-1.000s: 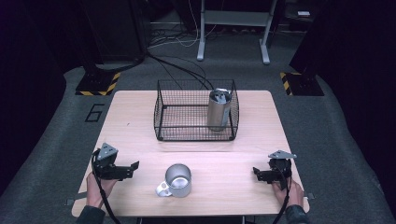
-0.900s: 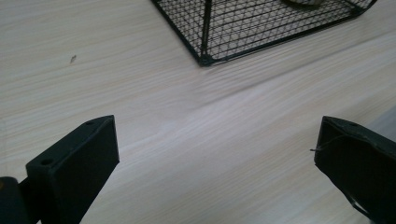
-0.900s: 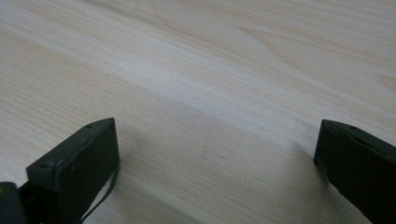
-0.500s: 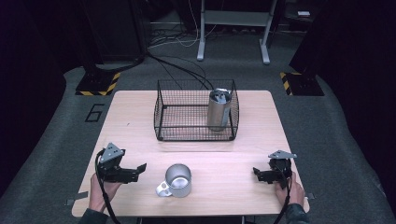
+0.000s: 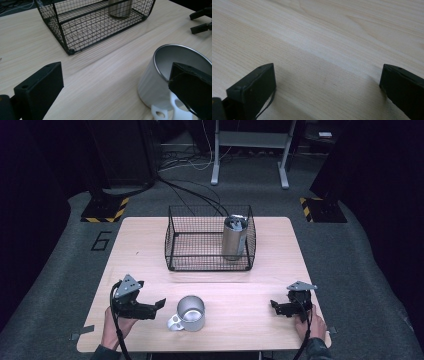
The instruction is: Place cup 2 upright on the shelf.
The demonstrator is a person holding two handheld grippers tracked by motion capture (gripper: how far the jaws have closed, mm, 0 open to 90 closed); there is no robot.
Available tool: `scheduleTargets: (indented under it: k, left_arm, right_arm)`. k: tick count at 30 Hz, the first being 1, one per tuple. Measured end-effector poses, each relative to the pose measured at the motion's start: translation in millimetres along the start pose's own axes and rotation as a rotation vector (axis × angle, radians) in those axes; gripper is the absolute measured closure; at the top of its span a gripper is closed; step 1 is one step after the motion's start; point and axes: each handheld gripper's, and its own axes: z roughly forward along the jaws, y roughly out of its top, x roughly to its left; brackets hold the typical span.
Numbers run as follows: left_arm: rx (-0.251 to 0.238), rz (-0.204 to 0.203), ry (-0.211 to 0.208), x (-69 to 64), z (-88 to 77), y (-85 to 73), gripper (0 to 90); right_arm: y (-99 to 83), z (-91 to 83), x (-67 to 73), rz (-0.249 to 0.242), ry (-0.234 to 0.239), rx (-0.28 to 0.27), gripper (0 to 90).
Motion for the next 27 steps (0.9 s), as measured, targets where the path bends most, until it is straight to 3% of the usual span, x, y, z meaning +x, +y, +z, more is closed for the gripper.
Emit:
scheduleTargets:
  k: [7, 11, 16, 27]
  left_arm:
    - [-0.009, 0.041, -0.044, -16.3, 1.7, 5.9, 0.0]
    - [-0.027, 0.039, -0.078, -23.4, 4.8, 6.4, 0.0]
    - [-0.011, 0.063, -0.121, -33.7, 8.7, 7.5, 0.0]
    - [0.006, 0.096, -0.162, -51.6, 16.4, 4.8, 0.0]
  right_arm:
    - [0.1, 0.1, -0.2, -0.002, 0.002, 0.000, 0.0]
    - [0.1, 0.1, -0.3, -0.002, 0.002, 0.000, 0.0]
    - [0.1, 0.1, -0.3, -0.002, 0.002, 0.000, 0.0]
    - [0.0, 0.1, -0.3, -0.002, 0.002, 0.000, 0.0]
